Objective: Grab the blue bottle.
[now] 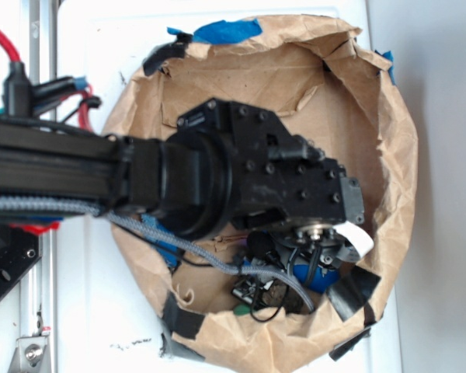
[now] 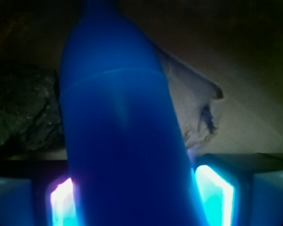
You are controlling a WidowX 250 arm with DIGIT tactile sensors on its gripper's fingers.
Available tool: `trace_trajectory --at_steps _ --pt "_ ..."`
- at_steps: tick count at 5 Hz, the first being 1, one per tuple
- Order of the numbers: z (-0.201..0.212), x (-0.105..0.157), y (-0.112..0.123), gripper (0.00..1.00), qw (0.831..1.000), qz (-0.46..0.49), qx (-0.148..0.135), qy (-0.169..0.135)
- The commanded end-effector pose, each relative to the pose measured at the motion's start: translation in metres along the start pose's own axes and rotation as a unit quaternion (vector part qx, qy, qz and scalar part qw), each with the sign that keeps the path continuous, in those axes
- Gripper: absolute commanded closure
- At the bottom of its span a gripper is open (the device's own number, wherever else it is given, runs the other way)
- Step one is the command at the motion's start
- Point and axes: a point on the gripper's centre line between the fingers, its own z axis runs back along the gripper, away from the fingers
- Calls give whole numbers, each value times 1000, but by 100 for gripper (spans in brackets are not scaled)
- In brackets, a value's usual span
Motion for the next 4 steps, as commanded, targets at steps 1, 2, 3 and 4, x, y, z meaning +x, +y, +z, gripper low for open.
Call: trace_trajectory --at_steps 1,2,3,4 --pt "46 7 4 100 999 6 -14 -28" --pt "85 1 17 100 998 43 -10 -45" --pt "105 -10 15 100 993 112 -2 -41" --pt "119 -25 3 100 985 162 25 -52"
